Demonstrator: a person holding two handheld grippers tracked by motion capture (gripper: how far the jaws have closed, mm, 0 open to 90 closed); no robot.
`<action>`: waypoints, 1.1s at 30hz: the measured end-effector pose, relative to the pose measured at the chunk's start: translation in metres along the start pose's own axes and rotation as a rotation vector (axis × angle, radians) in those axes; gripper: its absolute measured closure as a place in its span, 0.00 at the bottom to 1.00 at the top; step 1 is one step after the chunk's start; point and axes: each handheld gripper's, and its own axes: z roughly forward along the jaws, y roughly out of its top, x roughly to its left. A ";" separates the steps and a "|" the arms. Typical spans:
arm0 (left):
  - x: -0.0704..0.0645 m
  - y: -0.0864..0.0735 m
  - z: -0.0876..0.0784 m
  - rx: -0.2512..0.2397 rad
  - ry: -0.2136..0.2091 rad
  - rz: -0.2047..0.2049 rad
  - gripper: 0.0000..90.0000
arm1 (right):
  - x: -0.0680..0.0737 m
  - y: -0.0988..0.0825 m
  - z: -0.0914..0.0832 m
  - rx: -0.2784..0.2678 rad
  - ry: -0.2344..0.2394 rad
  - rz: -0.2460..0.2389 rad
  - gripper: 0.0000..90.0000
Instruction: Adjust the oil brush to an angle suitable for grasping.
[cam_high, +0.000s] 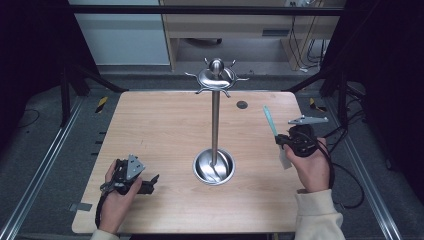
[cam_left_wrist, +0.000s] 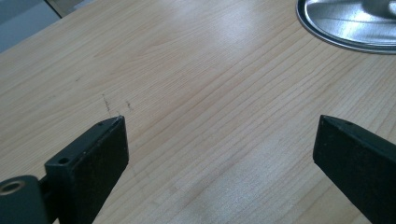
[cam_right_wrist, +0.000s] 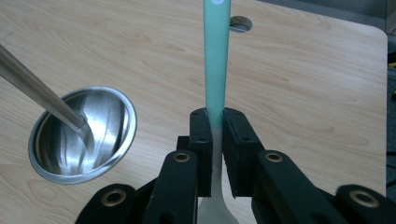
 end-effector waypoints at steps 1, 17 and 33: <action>0.000 0.000 0.000 0.000 0.000 0.000 0.03 | 0.000 0.001 -0.002 -0.007 -0.002 -0.001 0.92; -0.001 0.000 0.000 -0.002 0.002 -0.002 0.03 | 0.002 0.008 -0.021 -0.084 -0.001 -0.001 0.92; -0.001 0.000 0.000 -0.002 0.002 -0.002 0.03 | 0.010 0.014 -0.036 -0.155 0.001 -0.019 0.92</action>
